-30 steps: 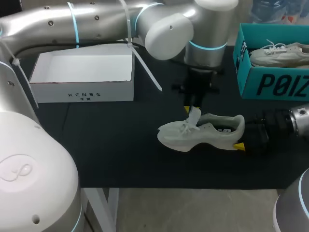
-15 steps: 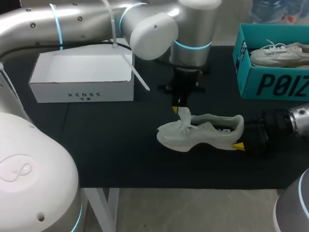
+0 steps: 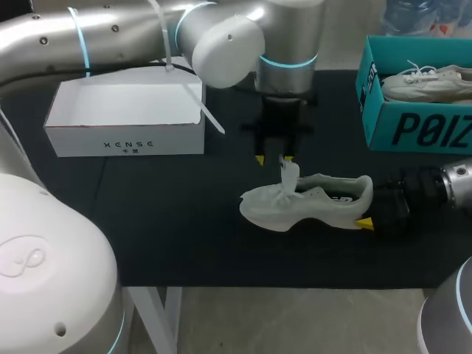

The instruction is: Take the shoe out of the shoebox, open the shoe tongue, remove and reinsert the insole, then place the shoe into the shoebox

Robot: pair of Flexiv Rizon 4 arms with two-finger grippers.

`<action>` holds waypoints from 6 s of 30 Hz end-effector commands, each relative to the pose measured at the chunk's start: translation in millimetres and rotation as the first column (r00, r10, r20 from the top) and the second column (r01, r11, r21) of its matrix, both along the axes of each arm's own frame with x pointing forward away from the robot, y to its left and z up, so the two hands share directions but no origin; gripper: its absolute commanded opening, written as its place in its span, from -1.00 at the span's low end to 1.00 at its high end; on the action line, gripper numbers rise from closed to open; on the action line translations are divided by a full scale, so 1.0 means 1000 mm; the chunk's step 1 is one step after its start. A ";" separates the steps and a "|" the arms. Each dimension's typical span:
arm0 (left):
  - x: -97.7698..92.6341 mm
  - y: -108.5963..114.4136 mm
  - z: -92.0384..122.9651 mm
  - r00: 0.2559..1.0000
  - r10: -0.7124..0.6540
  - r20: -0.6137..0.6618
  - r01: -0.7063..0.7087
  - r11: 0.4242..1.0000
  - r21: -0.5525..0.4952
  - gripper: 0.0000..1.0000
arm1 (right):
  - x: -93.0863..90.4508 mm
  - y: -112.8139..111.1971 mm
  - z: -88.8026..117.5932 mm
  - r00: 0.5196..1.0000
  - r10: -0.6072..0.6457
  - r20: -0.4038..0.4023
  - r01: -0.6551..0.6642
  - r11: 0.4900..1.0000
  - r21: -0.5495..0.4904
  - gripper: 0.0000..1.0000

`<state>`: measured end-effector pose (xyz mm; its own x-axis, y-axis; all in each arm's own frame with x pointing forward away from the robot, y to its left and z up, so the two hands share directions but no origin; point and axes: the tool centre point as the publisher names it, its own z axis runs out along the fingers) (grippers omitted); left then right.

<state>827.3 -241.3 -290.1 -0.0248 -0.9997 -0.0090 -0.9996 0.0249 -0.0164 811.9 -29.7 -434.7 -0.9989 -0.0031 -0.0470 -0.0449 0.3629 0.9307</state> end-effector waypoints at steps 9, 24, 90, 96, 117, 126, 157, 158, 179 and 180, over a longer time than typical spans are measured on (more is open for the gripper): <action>-0.024 0.027 0.060 0.473 -0.833 0.286 0.881 0.457 -0.125 1.00 | 0.000 0.000 -0.003 1.000 0.000 0.000 0.000 1.000 -0.003 -1.00; -0.039 0.083 0.069 -0.174 -0.950 0.259 0.981 -0.190 -0.039 1.00 | 0.000 0.000 -0.003 1.000 0.000 0.000 0.000 1.000 -0.003 -1.00; -0.049 -0.092 -0.015 -0.384 -0.915 0.121 0.923 -0.383 0.034 -1.00 | 0.000 0.000 -0.003 1.000 0.000 0.000 0.000 1.000 -0.003 -1.00; -0.049 -0.094 -0.030 -0.360 -0.927 0.107 0.933 -0.357 0.047 -1.00 | 0.000 0.000 -0.003 1.000 0.000 0.000 0.000 1.000 -0.003 -1.00; -0.024 -0.109 -0.040 -0.317 -0.941 0.119 0.948 -0.309 0.082 -1.00 | 0.000 0.000 -0.003 1.000 0.000 0.000 0.000 1.000 -0.003 -1.00; -0.021 -0.104 -0.058 -0.302 -0.948 0.102 0.952 -0.295 0.075 -1.00 | 0.000 0.000 -0.003 1.000 0.000 0.000 0.000 1.000 -0.003 -1.00; -0.036 -0.102 -0.099 -0.321 -0.945 0.068 0.947 -0.320 0.017 -0.62 | 0.000 0.000 -0.003 1.000 0.000 0.000 0.000 1.000 -0.003 -1.00; -0.036 -0.103 -0.099 -0.323 -0.944 0.065 0.947 -0.322 0.020 -0.58 | 0.000 0.000 -0.003 1.000 0.000 0.000 0.000 1.000 -0.003 -1.00; -0.035 -0.109 -0.140 -0.362 -0.932 -0.009 0.928 -0.361 0.097 -0.40 | 0.000 0.000 -0.003 1.000 0.000 0.000 0.000 1.000 -0.003 -1.00; -0.036 -0.110 -0.144 -0.363 -0.932 -0.016 0.926 -0.363 0.108 -0.38 | 0.000 0.000 -0.003 1.000 0.000 0.000 0.000 1.000 -0.003 -1.00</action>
<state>798.5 -344.0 -415.0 -0.9170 0.3869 -0.0971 0.3906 0.9203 -0.0218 811.6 -30.2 -434.8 -0.9989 -0.0037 -0.0475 -0.0456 0.3635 0.9305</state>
